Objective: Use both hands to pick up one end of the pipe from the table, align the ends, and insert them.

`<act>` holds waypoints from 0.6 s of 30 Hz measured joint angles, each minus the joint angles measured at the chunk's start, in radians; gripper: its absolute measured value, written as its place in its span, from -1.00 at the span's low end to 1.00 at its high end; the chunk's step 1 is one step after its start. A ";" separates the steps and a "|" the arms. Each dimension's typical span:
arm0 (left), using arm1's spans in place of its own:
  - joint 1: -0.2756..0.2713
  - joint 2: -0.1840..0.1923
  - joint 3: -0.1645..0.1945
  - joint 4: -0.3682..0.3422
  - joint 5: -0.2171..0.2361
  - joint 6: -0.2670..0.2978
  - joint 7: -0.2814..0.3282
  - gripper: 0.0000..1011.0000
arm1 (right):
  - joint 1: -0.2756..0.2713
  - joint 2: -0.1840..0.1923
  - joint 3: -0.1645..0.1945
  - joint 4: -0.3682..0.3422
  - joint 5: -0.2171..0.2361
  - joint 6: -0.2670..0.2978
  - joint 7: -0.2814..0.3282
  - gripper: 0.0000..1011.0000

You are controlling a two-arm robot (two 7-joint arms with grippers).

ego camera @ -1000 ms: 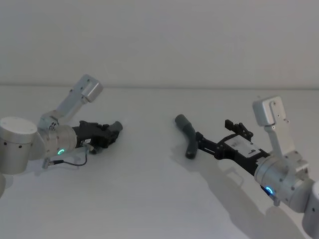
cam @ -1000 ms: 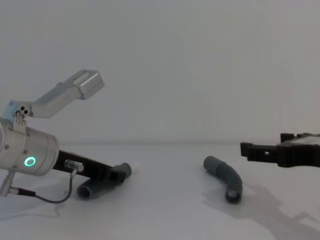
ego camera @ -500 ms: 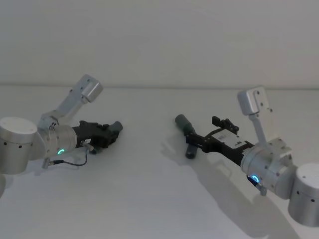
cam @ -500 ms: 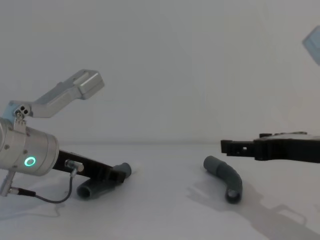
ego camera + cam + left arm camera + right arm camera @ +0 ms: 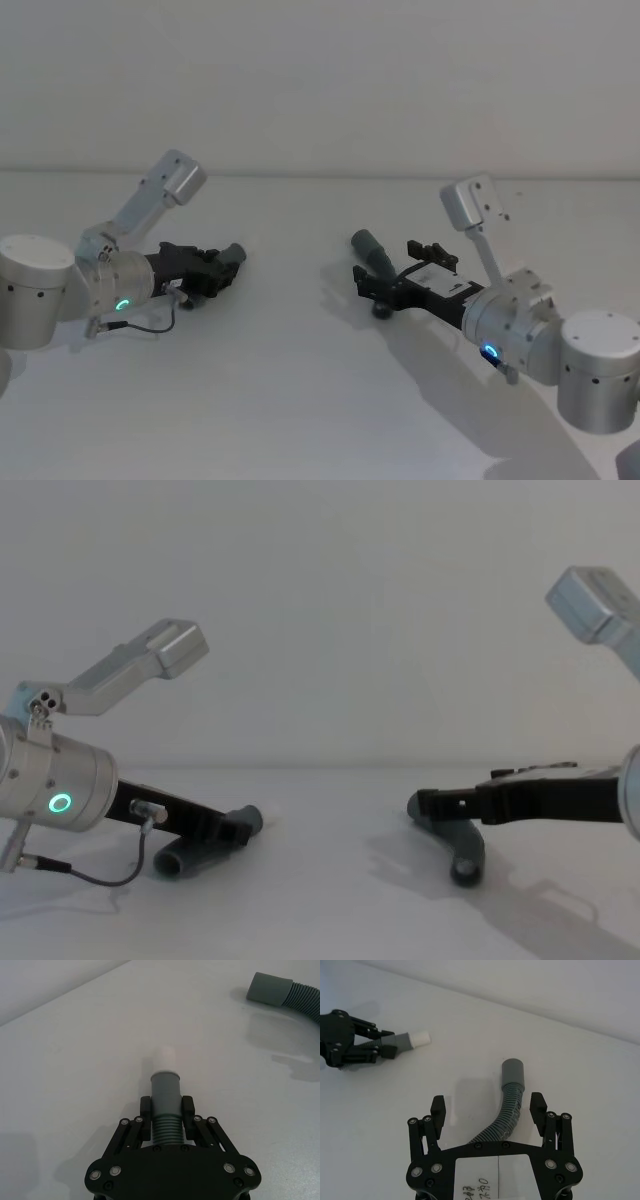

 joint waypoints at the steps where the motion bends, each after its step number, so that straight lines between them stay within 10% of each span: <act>1: 0.000 0.000 0.000 0.000 0.000 0.000 0.000 -0.30 | 0.004 -0.001 -0.002 0.005 -0.001 0.001 0.001 0.98; 18: 0.000 0.000 0.000 0.000 0.000 0.000 0.000 -0.30 | 0.080 -0.043 -0.022 0.131 -0.020 0.013 0.027 0.98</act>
